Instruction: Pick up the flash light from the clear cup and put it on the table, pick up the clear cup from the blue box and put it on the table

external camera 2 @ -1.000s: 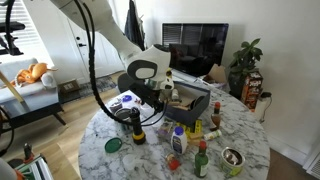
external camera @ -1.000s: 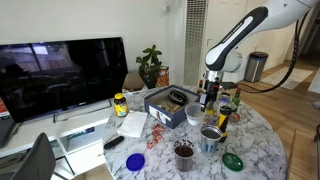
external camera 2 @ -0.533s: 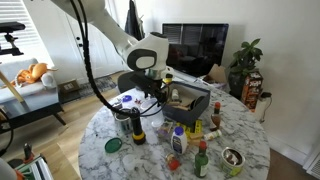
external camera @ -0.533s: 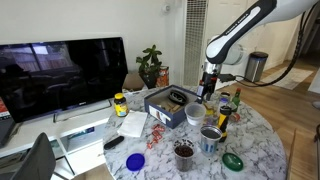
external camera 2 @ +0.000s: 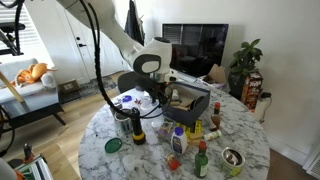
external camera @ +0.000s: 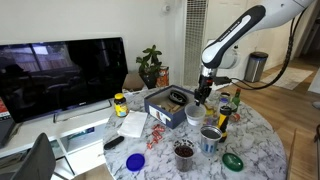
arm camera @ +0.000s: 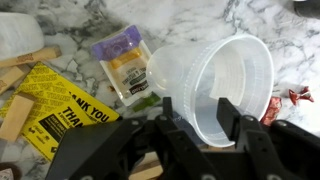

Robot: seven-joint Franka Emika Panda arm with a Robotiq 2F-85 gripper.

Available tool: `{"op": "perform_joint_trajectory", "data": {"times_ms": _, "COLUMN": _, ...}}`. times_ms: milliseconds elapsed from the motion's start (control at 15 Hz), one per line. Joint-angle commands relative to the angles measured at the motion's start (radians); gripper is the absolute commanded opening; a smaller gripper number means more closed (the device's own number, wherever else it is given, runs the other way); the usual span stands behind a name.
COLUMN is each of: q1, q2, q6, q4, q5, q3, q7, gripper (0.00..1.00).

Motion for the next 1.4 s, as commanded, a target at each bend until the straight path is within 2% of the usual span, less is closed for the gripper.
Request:
{"op": "perform_joint_trajectory", "data": {"times_ms": 0, "q1": 0.007, "q2": 0.047, "q6": -0.006, "q4": 0.036, "q5": -0.033, "q3": -0.008, "q7": 0.040, "gripper": 0.19}}
{"op": "perform_joint_trajectory", "data": {"times_ms": 133, "q1": 0.003, "q2": 0.060, "q6": -0.022, "q4": 0.050, "q5": -0.028, "q3": -0.001, "q7": 0.034, "gripper": 0.04}}
{"op": "perform_joint_trajectory", "data": {"times_ms": 200, "q1": -0.005, "q2": 0.063, "q6": -0.034, "q4": 0.055, "q5": -0.015, "q3": 0.009, "q7": 0.016, "gripper": 0.01}}
{"op": "perform_joint_trajectory", "data": {"times_ms": 400, "q1": -0.021, "q2": 0.063, "q6": -0.083, "q4": 0.066, "q5": 0.019, "q3": 0.038, "q7": -0.030, "gripper": 0.00}}
{"op": "perform_joint_trajectory", "data": {"times_ms": 600, "q1": -0.001, "q2": 0.075, "q6": -0.107, "q4": 0.080, "q5": -0.005, "q3": 0.037, "q7": -0.005, "gripper": 0.01}}
{"op": "perform_joint_trajectory", "data": {"times_ms": 667, "q1": 0.003, "q2": 0.076, "q6": -0.112, "q4": 0.081, "q5": -0.005, "q3": 0.041, "q7": -0.002, "gripper": 0.29}}
{"op": "perform_joint_trajectory", "data": {"times_ms": 800, "q1": 0.011, "q2": 0.057, "q6": -0.111, "q4": 0.069, "q5": -0.006, "q3": 0.046, "q7": 0.005, "gripper": 0.35}}
{"op": "perform_joint_trajectory", "data": {"times_ms": 1333, "q1": 0.067, "q2": -0.119, "q6": -0.136, "q4": -0.071, "q5": 0.002, "q3": 0.071, "q7": 0.040, "gripper": 0.96}}
